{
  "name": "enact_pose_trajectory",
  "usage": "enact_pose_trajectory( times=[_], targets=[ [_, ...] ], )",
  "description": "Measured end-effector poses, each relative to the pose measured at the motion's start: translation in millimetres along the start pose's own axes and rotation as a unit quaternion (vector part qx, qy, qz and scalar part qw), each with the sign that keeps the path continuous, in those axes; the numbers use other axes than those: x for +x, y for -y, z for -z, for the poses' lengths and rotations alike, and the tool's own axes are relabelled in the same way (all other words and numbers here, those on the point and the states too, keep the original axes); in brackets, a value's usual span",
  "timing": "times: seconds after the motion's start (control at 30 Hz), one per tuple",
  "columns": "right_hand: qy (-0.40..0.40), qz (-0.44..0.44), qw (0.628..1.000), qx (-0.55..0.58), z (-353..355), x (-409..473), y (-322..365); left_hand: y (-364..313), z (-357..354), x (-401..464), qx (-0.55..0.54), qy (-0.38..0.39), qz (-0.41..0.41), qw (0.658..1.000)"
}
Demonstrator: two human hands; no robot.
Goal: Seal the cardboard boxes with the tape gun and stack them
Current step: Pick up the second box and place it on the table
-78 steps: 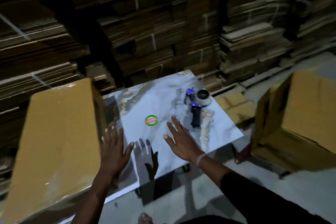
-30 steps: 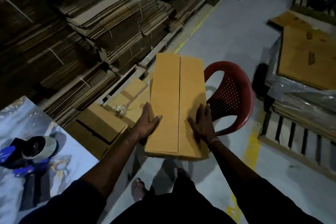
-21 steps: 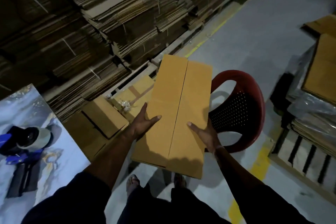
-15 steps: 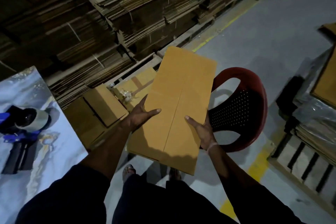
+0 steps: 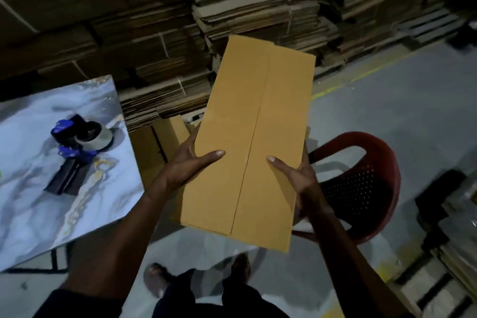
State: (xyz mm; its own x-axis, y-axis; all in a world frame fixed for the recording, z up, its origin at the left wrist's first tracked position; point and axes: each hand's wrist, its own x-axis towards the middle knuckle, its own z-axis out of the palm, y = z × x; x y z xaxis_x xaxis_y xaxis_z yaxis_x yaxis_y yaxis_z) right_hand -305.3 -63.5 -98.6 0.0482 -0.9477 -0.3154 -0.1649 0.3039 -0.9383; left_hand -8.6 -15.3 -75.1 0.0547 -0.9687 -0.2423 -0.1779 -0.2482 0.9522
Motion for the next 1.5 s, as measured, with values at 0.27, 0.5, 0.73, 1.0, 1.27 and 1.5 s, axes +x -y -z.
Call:
enact_pose_trajectory(
  times=[0.27,0.5,0.73,1.0,1.27,1.5],
  targets=[
    [0.115,0.084,0.99,0.015,-82,-59,104,-29,91,-91,-0.015,-0.114,-0.067,0.991],
    [0.195,0.11,0.975,0.008,-203,-113,154,-35,212,-193,-0.003,-0.199,-0.094,0.975],
    [0.266,0.109,0.958,0.007,-342,-170,159,-1,325,-288,0.018,-0.281,-0.092,0.955],
    [0.345,0.091,0.934,0.007,-470,-203,136,52,418,-364,0.012,-0.313,-0.035,0.949],
    [0.385,0.074,0.92,0.021,-577,-189,122,80,479,-378,0.009,-0.353,0.004,0.936],
    [0.389,0.04,0.92,0.014,-654,-154,96,105,528,-359,0.058,-0.353,0.074,0.931]
  ],
)
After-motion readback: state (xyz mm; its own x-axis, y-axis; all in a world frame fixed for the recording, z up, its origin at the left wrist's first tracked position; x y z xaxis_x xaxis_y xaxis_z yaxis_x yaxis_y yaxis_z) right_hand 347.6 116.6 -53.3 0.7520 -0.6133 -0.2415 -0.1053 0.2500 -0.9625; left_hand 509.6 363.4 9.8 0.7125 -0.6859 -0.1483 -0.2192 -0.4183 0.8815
